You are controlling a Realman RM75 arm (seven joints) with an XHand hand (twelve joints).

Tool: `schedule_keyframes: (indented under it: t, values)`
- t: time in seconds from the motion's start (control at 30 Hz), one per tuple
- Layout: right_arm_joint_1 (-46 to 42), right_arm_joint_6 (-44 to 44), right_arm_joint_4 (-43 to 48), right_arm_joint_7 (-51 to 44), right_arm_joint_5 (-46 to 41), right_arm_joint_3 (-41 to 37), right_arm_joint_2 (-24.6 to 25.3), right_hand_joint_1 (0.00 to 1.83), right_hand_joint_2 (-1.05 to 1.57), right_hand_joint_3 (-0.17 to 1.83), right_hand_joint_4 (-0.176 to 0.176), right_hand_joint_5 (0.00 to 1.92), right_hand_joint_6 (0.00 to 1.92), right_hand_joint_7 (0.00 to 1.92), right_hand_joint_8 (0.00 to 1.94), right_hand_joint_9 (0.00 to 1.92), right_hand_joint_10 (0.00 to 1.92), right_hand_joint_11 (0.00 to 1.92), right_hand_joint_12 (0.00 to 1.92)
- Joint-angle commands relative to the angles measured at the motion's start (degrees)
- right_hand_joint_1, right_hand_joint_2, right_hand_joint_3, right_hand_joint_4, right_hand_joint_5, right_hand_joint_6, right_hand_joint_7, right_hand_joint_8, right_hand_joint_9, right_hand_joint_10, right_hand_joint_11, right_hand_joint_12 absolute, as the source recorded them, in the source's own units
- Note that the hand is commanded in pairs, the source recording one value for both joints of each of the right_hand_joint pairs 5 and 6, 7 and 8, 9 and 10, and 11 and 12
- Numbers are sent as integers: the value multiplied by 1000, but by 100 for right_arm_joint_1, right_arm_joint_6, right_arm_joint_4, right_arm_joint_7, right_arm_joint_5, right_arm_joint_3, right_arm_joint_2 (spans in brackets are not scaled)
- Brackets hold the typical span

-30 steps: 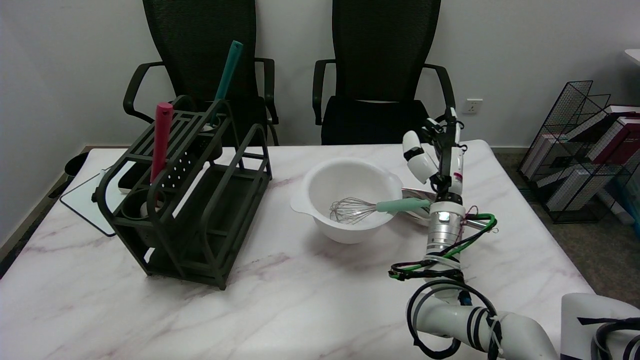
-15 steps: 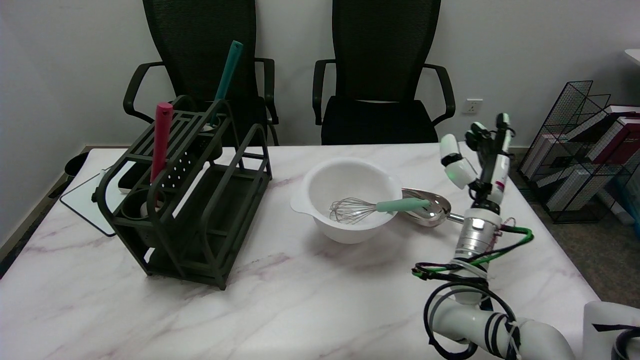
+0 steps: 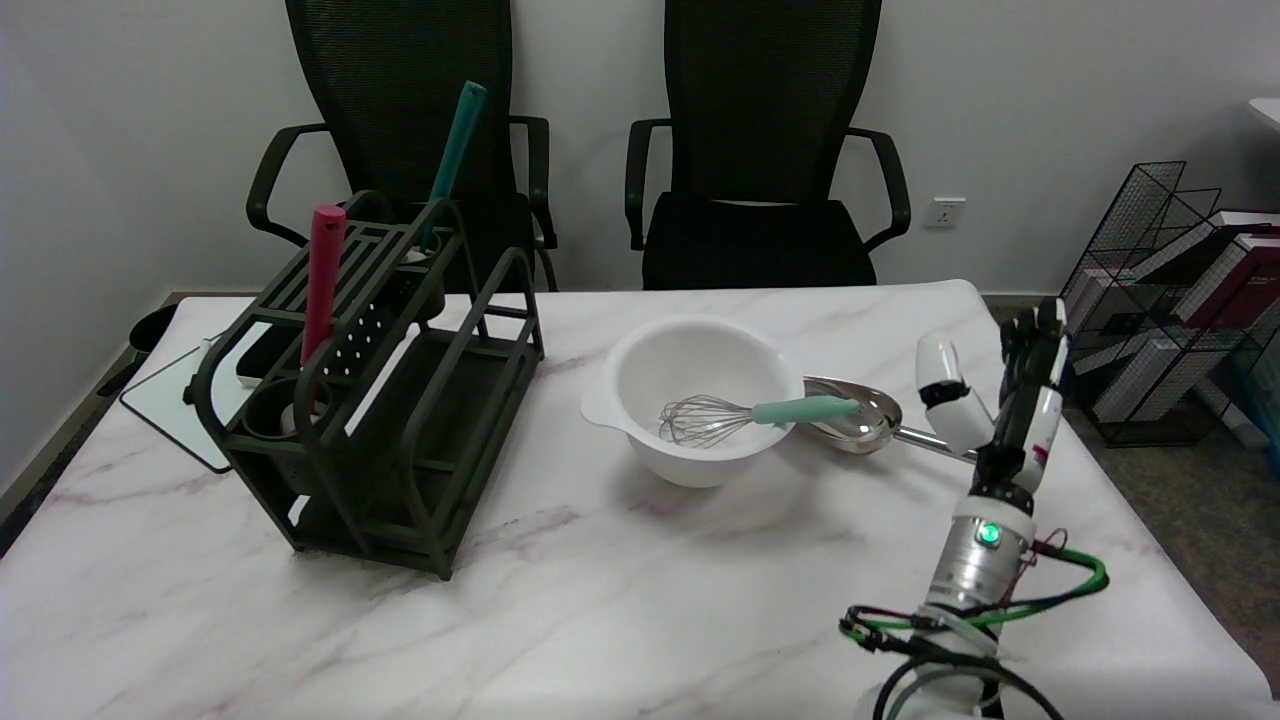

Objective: Pick up the whisk.

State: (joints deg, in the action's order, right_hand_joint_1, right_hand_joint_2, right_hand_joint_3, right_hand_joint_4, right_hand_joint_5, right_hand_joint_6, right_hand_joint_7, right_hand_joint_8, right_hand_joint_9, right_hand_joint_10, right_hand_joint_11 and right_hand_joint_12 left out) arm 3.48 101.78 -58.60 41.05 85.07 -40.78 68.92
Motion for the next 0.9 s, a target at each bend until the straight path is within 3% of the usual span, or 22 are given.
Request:
schedule_keyframes:
  t: [0.03, 0.3, 0.9]
  values:
    - [-1467, 398, -1388, -50, 763, 338, 897, 680, 354, 839, 0, 0, 0, 0, 0, 57, 57, 74, 74]
    - [-1244, 383, -1394, 86, 636, 848, 921, 649, 384, 709, 0, 0, 0, 0, 0, 0, 0, 0, 0]
    - [-382, -1247, -342, 1676, 20, 169, 562, 626, 499, 589, 0, 0, 0, 0, 0, 9, 9, 0, 0]
